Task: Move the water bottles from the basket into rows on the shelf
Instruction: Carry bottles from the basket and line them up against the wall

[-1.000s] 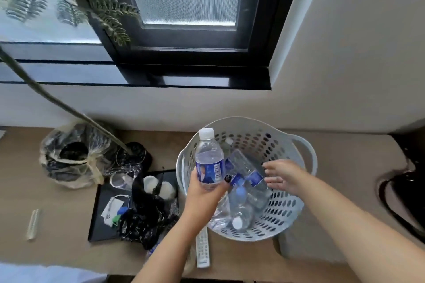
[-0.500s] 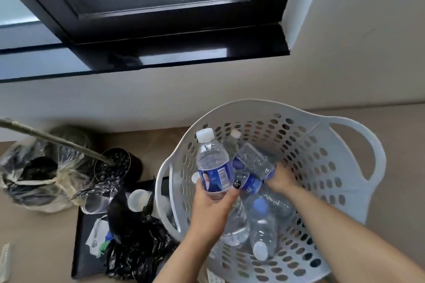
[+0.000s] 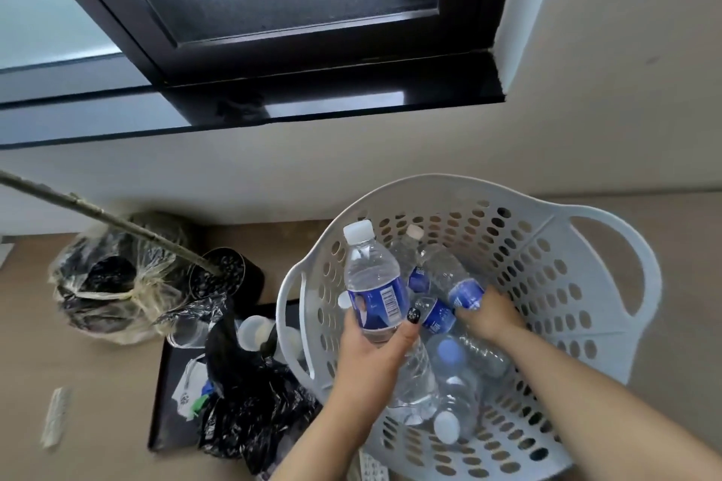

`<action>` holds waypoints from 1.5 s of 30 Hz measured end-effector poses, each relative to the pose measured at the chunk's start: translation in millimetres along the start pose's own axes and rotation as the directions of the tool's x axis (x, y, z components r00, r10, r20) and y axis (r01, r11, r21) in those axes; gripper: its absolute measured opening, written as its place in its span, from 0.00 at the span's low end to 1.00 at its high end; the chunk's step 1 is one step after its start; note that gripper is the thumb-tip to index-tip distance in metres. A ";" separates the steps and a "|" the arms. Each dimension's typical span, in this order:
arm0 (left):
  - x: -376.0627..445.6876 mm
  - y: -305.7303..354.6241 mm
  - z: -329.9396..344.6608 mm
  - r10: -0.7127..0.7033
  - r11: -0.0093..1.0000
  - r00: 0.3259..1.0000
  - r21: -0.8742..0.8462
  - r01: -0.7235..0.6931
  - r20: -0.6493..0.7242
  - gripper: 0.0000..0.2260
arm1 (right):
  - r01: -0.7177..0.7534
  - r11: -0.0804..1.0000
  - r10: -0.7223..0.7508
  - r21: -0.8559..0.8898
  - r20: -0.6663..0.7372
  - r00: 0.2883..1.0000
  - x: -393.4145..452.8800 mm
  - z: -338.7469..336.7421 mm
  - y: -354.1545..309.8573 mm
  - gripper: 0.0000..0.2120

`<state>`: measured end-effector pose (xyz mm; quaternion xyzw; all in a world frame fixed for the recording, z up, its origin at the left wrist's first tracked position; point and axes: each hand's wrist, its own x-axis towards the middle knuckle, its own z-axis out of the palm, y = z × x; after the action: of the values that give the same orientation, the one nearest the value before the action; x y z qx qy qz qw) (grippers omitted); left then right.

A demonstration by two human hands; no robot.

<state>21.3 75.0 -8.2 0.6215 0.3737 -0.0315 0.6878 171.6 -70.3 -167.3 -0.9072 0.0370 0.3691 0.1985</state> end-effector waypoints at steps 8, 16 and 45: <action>-51.6 41.6 7.4 -0.014 1.000 1.000 -0.027 0.014 -0.026 0.26 | -0.196 0.925 0.163 0.327 0.126 0.979 -87.8 -73.2 -29.0 0.28; -114.4 83.7 7.3 0.008 0.999 1.000 -0.049 -0.008 0.006 0.23 | -0.179 0.694 0.100 0.697 0.152 0.983 -179.2 -155.3 -36.8 0.22; -258.0 225.9 60.5 0.303 0.757 0.912 -0.651 -0.054 0.277 0.44 | 0.545 0.812 -0.581 -0.208 -0.198 0.790 -517.0 -418.5 -48.7 0.17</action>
<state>-20.6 -35.9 319.2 0.3712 0.1654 0.0473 0.9125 81.4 -228.9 474.3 -0.9277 -0.2365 0.1764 0.2289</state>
